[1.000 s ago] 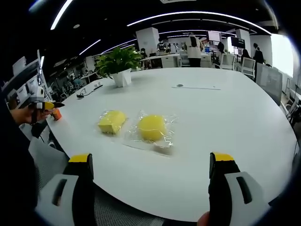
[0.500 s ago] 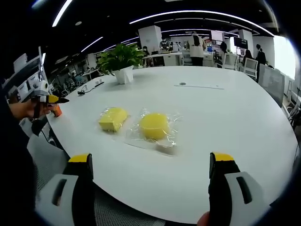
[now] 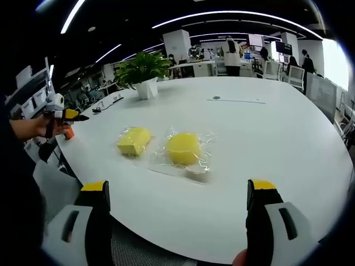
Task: Compare the silicone blocks by pressing each to a similar depth, holding the contact briefly, and releasing to observe deformation and rebound differences across the visible hardness samples.
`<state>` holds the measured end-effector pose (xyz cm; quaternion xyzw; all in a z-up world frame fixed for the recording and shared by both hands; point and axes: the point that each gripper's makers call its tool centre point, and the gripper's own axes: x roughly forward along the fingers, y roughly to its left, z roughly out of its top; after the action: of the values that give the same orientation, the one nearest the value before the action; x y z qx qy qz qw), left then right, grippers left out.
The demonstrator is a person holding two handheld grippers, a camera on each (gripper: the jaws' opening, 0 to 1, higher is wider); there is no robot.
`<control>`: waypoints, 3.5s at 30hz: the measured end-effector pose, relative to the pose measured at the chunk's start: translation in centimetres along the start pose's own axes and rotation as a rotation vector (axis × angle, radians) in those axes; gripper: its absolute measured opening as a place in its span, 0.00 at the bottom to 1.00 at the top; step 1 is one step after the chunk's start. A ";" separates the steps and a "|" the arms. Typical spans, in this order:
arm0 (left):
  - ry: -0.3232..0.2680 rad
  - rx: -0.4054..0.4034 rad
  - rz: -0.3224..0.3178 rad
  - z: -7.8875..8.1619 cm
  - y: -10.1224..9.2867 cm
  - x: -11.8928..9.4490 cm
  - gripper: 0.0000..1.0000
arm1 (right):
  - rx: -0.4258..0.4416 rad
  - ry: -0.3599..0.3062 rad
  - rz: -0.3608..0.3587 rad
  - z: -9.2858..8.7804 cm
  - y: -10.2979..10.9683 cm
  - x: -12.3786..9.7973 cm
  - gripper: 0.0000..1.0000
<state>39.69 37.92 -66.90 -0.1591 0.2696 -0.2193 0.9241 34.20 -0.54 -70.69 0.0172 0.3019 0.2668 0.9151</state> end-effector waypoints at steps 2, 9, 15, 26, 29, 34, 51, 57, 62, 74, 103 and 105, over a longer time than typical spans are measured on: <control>0.010 -0.021 -0.019 0.0 -0.1 0.8 1.00 | 0.003 0.000 -0.003 0.0 -0.1 0.0 0.96; 0.032 -0.041 -0.049 0.2 -0.7 3.1 1.00 | 0.002 -0.007 -0.009 0.2 -0.1 -0.3 0.96; 0.050 -0.059 -0.062 0.7 -0.5 4.6 0.99 | 0.011 -0.011 -0.011 0.2 -0.1 -0.3 0.96; 0.071 -0.175 -0.102 -0.8 1.1 8.1 0.91 | 0.013 -0.005 -0.006 -0.1 0.4 -0.1 0.96; 0.068 -0.163 -0.097 -0.9 1.3 8.8 0.90 | 0.015 -0.010 -0.010 0.0 0.3 -0.2 0.96; 0.090 -0.194 -0.112 -1.6 1.4 9.8 0.90 | 0.019 -0.004 -0.013 -0.2 0.3 -0.2 0.96; 0.089 -0.413 -0.159 -3.6 1.0 13.3 0.69 | 0.026 0.007 -0.006 -0.2 0.4 -0.1 0.96; 0.109 -0.449 -0.209 -4.3 0.0 14.2 0.56 | 0.034 0.003 -0.012 0.0 0.1 -0.2 0.96; 0.131 -0.452 -0.223 -5.0 -0.6 14.7 0.48 | 0.035 0.011 -0.019 -0.4 0.0 -0.5 0.96; 0.122 -0.485 -0.195 -5.7 -0.1 15.4 0.17 | 0.053 0.028 -0.024 -1.6 0.2 -0.8 0.96; 0.147 -0.500 -0.199 -6.1 -0.6 15.7 0.00 | 0.052 0.028 -0.034 -1.6 -0.3 -1.1 0.96; 0.123 -0.444 -0.183 -5.9 -0.5 15.6 0.00 | 0.052 0.029 -0.034 -1.7 -0.3 -1.1 0.96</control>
<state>48.00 28.77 -78.16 -0.3686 0.3514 -0.2468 0.8245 32.65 -1.61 -71.49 0.0321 0.3221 0.2437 0.9142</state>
